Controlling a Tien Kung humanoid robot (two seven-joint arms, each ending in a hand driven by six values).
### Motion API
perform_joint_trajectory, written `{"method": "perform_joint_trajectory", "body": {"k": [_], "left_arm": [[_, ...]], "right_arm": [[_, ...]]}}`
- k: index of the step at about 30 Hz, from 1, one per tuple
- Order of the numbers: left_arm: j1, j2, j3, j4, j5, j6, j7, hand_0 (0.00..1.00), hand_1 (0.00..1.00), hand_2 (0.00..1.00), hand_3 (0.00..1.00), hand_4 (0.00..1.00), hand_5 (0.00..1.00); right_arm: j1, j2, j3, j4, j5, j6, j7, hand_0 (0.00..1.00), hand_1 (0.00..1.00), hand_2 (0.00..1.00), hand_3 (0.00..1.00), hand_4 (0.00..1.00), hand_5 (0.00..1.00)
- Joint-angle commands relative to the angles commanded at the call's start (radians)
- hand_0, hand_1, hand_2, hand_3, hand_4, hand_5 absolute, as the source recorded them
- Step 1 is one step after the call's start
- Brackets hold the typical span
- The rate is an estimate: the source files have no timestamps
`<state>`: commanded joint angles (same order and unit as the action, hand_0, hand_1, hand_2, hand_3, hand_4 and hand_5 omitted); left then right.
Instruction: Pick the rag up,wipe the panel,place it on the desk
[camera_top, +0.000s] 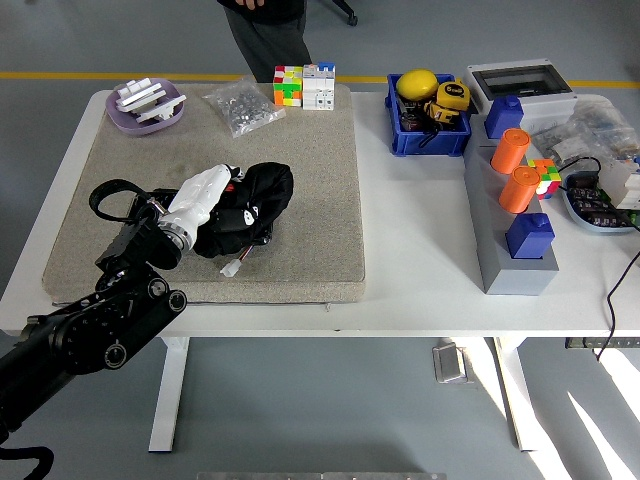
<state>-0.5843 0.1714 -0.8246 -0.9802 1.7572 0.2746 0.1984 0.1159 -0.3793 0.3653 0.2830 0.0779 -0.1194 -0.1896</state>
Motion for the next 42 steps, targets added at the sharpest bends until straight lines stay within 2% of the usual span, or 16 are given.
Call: {"method": "perform_joint_trajectory", "body": {"k": [17, 32, 42], "left_arm": [[0.017, 0.049, -0.097, 0.047, 0.027, -0.003, 0.001, 0.227, 0.273, 0.511, 0.472, 0.284, 0.002], [0.034, 0.094, -0.211, 0.135, 0.038, 0.012, -0.025, 0.229, 0.274, 0.511, 0.472, 0.283, 0.002], [0.049, 0.107, -0.275, 0.156, 0.048, 0.018, -0.033, 0.229, 0.272, 0.508, 0.469, 0.279, 0.002]], "right_arm": [[0.000, -0.003, 0.001, 0.000, -0.002, 0.000, 0.000, 0.648, 0.603, 0.662, 0.569, 0.966, 0.469], [0.000, -0.006, 0.008, 0.002, -0.014, -0.001, -0.005, 0.651, 0.603, 0.662, 0.569, 0.965, 0.466], [0.001, -0.007, 0.005, 0.002, -0.010, 0.000, -0.003, 0.652, 0.603, 0.662, 0.570, 0.965, 0.466]]}}
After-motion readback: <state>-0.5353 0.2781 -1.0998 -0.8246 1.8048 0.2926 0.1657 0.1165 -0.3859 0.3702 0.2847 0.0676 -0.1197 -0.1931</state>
